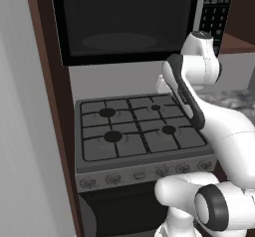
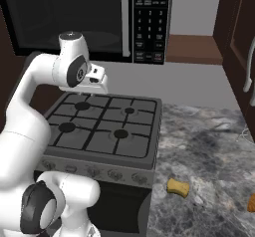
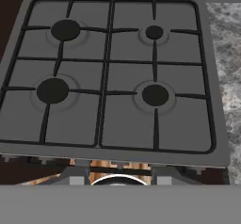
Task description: Place the sponge inside the microwave to prepare for sanitizing.
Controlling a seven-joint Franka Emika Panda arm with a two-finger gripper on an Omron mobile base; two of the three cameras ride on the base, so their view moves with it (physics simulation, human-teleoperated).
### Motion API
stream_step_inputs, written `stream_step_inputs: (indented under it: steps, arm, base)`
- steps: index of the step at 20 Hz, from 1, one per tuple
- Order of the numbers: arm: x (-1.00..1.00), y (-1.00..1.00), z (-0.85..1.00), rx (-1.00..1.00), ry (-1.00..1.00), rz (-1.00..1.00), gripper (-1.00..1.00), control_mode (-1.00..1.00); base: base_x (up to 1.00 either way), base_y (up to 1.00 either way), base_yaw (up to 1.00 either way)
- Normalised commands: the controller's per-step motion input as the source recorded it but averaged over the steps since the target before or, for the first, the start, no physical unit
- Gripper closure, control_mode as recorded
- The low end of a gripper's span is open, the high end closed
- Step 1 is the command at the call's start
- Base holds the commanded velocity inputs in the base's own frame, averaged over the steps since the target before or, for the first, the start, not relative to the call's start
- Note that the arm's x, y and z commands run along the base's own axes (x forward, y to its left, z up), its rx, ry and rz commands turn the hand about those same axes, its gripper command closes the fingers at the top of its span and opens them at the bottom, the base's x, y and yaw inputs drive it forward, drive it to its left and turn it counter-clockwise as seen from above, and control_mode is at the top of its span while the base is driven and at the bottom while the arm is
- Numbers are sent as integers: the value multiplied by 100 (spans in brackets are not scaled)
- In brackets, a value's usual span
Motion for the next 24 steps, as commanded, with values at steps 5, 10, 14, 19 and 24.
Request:
stream_step_inputs:
  steps: [5, 10, 14, 19, 24]
  arm:
    - [-15, 1, 2, -1, -2, 0, -100, -100]
    - [-10, -15, 24, -4, -6, -9, -100, -100]
    - [0, -45, 57, -1, -29, -8, -100, -100]
    - [0, -42, 76, 0, -20, -13, -100, -100]
    - [-15, -32, 90, 5, -24, -5, -100, -100]
  base:
    - [0, 0, 0]
    - [0, 0, 0]
    - [0, 0, 0]
    - [0, 0, 0]
    - [0, 0, 0]
